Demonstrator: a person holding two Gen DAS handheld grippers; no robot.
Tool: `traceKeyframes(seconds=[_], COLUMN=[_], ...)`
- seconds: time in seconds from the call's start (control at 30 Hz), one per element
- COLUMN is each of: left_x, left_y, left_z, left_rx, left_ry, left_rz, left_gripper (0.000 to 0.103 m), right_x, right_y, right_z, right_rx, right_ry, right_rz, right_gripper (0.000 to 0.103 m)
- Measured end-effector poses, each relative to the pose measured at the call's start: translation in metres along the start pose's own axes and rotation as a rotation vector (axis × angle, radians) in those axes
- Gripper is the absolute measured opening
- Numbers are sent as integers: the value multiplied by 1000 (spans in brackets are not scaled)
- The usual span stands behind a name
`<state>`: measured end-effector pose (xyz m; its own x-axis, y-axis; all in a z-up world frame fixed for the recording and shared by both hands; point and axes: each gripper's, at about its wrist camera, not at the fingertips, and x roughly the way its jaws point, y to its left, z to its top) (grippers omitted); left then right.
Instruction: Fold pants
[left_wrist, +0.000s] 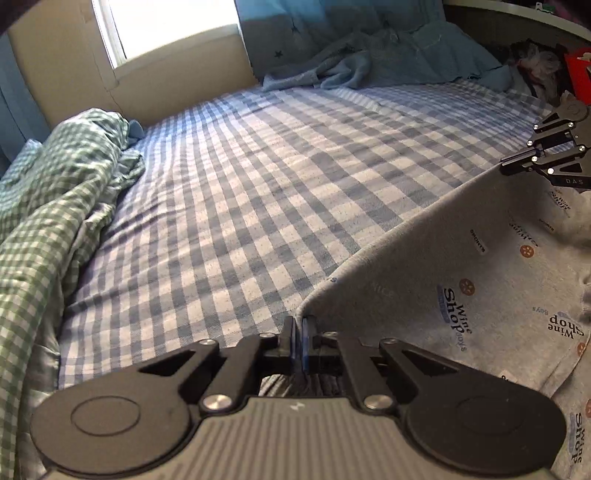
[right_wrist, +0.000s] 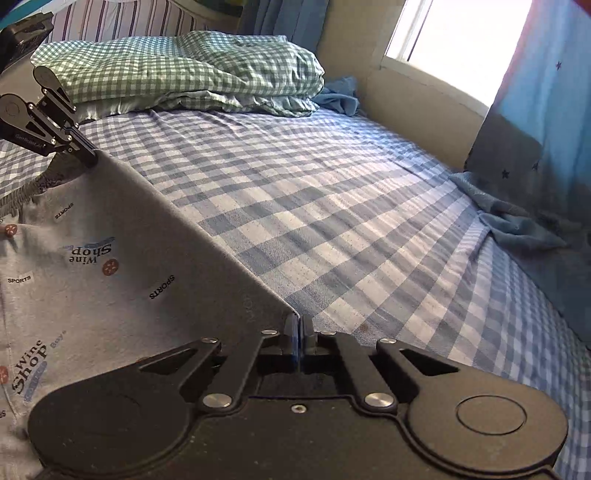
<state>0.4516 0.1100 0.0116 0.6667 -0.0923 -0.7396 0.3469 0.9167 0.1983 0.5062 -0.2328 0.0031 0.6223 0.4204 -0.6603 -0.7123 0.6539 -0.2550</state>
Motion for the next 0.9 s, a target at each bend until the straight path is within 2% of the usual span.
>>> traceKeyframes(seconds=[0.23, 0.37, 0.47, 0.7, 0.9], left_x=[-63, -109, -136, -173, -182], left_y=[-30, -53, -73, -113, -138], left_z=[-19, -41, -63, -119, -173], left_rx=[60, 122, 192, 304, 294], left_ry=[-158, -260, -306, -347, -357], left_rz=[31, 33, 36, 28, 19], left_gripper=[2, 2, 2, 2, 2], right_x=[-87, -141, -176, -239, -254], right_y=[40, 70, 97, 166, 215], right_z=[-12, -27, -43, -83, -121], right_rx=[-30, -36, -63, -56, -15], right_ry=[-99, -149, -163, -174, -164], right_rz=[-81, -115, -135, -155, -165], right_gripper=[0, 0, 0, 0, 0])
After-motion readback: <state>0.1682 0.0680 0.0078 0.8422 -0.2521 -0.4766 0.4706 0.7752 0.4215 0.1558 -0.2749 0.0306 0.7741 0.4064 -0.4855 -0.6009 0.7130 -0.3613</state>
